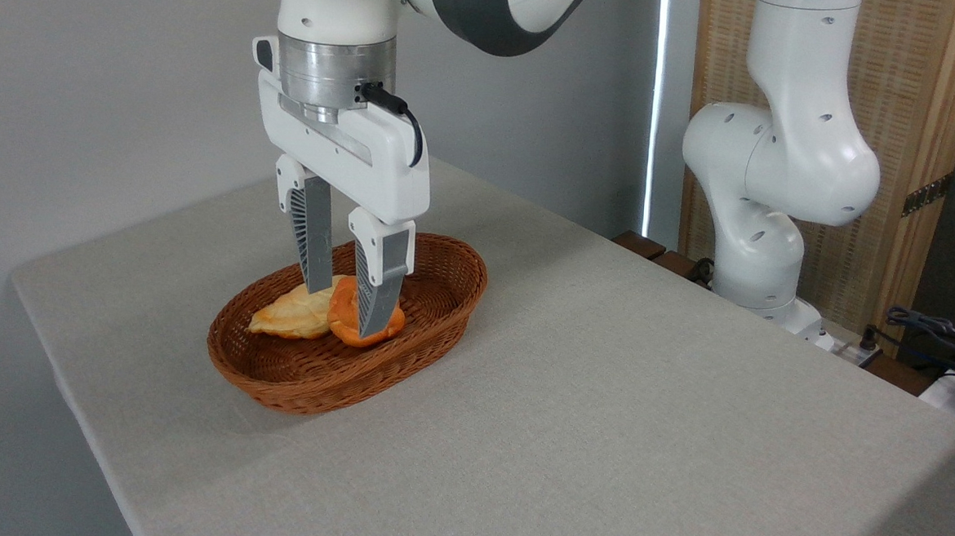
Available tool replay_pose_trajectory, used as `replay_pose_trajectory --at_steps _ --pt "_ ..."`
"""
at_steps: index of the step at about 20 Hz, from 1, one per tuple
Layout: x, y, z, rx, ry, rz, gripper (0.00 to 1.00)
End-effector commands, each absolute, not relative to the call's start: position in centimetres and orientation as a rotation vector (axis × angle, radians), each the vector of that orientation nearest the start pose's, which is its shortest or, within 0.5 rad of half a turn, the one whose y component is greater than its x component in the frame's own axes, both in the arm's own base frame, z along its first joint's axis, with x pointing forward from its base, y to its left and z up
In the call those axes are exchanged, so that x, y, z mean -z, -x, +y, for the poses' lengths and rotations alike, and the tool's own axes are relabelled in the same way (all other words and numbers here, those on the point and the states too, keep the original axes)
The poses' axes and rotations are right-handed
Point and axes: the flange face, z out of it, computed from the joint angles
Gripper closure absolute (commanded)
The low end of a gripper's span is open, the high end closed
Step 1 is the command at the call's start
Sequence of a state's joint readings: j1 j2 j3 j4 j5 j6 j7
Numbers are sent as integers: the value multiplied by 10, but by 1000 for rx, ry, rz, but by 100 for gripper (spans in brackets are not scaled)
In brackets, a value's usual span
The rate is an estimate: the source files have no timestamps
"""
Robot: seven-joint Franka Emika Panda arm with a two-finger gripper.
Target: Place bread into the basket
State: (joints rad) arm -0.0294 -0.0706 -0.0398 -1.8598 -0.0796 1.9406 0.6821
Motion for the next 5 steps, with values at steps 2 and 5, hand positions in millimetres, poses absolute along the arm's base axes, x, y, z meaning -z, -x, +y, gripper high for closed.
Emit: replay_pose_trajectory --at_steps 2,5 --pt "-571 -554 -22 278 2953 1095 0" --pt "-572 -550 -9 248 2932 1168 0"
